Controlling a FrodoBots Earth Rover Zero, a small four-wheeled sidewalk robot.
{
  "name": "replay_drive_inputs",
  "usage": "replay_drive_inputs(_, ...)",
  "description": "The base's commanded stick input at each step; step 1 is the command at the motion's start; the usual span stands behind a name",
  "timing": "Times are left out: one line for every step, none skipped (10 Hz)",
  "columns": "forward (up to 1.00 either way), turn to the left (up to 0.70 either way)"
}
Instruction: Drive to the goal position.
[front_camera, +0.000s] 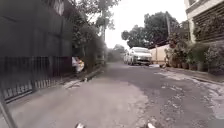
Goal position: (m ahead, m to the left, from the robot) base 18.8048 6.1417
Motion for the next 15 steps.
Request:
replay_drive_inputs(0.7,-0.14)
replay_drive_inputs(0.7,0.0)
replay_drive_inputs(0.7,0.0)
replay_drive_inputs(0.7,0.0)
replay_drive_inputs(0.7,0.0)
replay_drive_inputs(0.7,0.0)
replay_drive_inputs(0.7,0.0)
replay_drive_inputs(0.7,0.0)
replay_drive_inputs(0.7,0.0)
replay_drive_inputs(0.7,-0.01)
replay_drive_inputs(0.7,-0.06)
replay_drive_inputs(0.7,-0.04)
replay_drive_inputs(0.7,0.0)
replay_drive_inputs(0.7,0.0)
replay_drive_inputs(0.7,0.0)
